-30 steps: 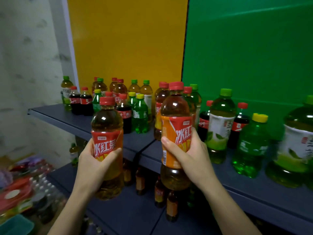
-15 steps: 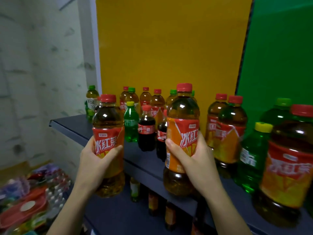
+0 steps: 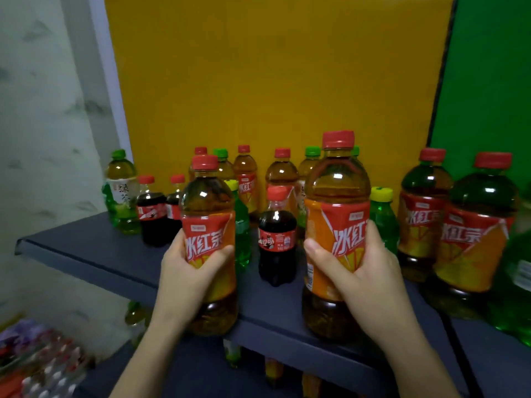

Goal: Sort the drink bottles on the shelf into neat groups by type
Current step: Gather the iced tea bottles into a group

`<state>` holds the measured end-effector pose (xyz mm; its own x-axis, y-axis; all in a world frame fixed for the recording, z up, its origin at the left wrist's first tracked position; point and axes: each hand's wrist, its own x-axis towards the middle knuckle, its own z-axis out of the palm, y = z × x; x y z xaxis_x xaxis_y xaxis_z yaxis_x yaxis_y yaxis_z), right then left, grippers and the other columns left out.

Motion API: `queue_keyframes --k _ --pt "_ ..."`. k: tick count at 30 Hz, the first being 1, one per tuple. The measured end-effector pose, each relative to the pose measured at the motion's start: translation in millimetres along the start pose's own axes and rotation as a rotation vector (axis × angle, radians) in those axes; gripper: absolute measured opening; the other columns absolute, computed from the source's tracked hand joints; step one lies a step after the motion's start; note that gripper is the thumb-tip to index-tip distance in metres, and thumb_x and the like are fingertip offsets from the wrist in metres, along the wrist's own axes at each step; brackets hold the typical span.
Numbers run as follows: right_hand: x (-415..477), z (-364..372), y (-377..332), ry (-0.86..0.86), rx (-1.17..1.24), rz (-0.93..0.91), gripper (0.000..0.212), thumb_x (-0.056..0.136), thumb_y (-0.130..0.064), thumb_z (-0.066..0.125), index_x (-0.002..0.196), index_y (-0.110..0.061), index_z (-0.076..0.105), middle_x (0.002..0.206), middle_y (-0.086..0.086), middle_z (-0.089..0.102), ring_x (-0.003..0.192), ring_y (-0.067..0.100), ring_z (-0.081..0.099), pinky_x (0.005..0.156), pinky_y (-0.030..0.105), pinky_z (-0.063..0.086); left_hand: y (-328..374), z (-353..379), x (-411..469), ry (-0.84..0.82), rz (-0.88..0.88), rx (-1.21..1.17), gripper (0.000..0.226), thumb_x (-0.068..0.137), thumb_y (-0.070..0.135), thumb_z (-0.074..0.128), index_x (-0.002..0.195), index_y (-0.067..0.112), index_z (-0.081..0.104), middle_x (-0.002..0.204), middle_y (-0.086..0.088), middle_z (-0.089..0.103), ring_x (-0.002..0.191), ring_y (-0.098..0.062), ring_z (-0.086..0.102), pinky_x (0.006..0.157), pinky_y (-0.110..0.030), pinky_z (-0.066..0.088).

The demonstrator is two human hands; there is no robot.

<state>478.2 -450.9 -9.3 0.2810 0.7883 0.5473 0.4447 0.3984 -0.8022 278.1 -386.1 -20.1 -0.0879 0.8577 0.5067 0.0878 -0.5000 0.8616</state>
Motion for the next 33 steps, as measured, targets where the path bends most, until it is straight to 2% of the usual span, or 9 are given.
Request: queue_keyframes --k 4,9,16,20,23,25,27,31,33 --pt "-5 7 -10 0.153 -0.041 0.016 0.056 0.055 -0.07 0.061 0.102 -0.042 0.048 0.094 -0.017 0.064 0.087 -0.008 0.059 0.07 0.013 0.044 -12 7 28 -0.136 0.03 -0.036 0.035 0.07 0.022 0.077 0.094 0.032 0.054 0.09 0.006 0.063 0.081 -0.009 0.061 0.067 -0.021 0.045" --pt "-19 1 -13 0.335 -0.152 0.015 0.056 0.056 -0.07 0.065 0.102 -0.043 0.048 0.097 -0.027 0.061 0.089 -0.009 0.059 0.07 0.012 0.041 -28 16 44 -0.233 0.079 -0.074 0.039 0.071 0.021 0.074 0.101 0.032 0.052 0.093 0.01 0.061 0.086 -0.005 0.06 0.069 -0.019 0.045" --pt "-22 -17 1 0.501 -0.32 0.097 0.055 0.064 -0.068 0.065 0.106 -0.04 0.043 0.101 -0.015 0.061 0.093 0.004 0.059 0.079 0.027 0.047 -42 31 49 -0.271 0.124 -0.069 0.048 0.068 0.03 0.076 0.107 0.025 0.049 0.091 0.013 0.058 0.082 0.0 0.056 0.066 -0.015 0.041" --pt "-21 -20 18 0.55 -0.374 0.17 0.067 0.062 -0.058 0.062 0.117 -0.026 0.04 0.104 -0.005 0.059 0.095 0.018 0.059 0.083 0.036 0.047 -45 33 52 -0.247 0.164 -0.013 0.054 0.07 0.03 0.075 0.112 0.02 0.043 0.092 0.012 0.054 0.08 0.001 0.052 0.065 -0.011 0.037" --pt "-15 -21 27 0.561 -0.365 0.211 0.081 0.063 -0.054 0.063 0.128 -0.021 0.028 0.114 -0.002 0.051 0.099 0.017 0.054 0.083 0.032 0.043 -50 33 51 -0.214 0.21 0.039 0.083 0.067 0.058 0.07 0.125 0.011 0.033 0.108 0.003 0.048 0.091 -0.009 0.052 0.071 -0.016 0.038" --pt "-12 -22 30 0.548 -0.367 0.221 0.084 0.064 -0.053 0.063 0.13 -0.019 0.025 0.12 0.001 0.049 0.101 0.017 0.052 0.083 0.031 0.042 -53 34 49 -0.159 0.288 0.116 0.089 0.066 0.067 0.058 0.127 0.006 0.033 0.116 -0.003 0.043 0.102 -0.011 0.045 0.078 -0.021 0.037" --pt "-12 -23 32 0.546 -0.382 0.223 0.086 0.064 -0.054 0.062 0.133 -0.017 0.025 0.125 0.004 0.048 0.106 0.018 0.051 0.085 0.032 0.043 -55 34 49 -0.101 0.344 0.192 0.088 0.067 0.064 0.053 0.127 0.002 0.037 0.12 -0.013 0.039 0.108 -0.016 0.04 0.086 -0.029 0.036" --pt "-18 -21 35 0.606 -0.523 0.164 0.09 0.07 -0.056 0.063 0.139 -0.013 0.025 0.137 0.007 0.036 0.126 0.021 0.037 0.103 0.036 0.036 -56 34 50 0.045 0.395 0.333 0.087 0.074 0.053 0.066 0.135 -0.001 0.035 0.121 -0.018 0.037 0.113 -0.026 0.032 0.097 -0.042 0.035" --pt "-25 -17 27 0.715 -0.601 0.023 0.081 0.077 -0.051 0.066 0.137 -0.011 0.029 0.136 0.009 0.035 0.127 0.021 0.034 0.104 0.034 0.032 -52 32 46 0.158 0.522 0.357 0.077 0.079 0.041 0.069 0.134 -0.002 0.037 0.121 -0.015 0.035 0.112 -0.029 0.033 0.1 -0.035 0.032"
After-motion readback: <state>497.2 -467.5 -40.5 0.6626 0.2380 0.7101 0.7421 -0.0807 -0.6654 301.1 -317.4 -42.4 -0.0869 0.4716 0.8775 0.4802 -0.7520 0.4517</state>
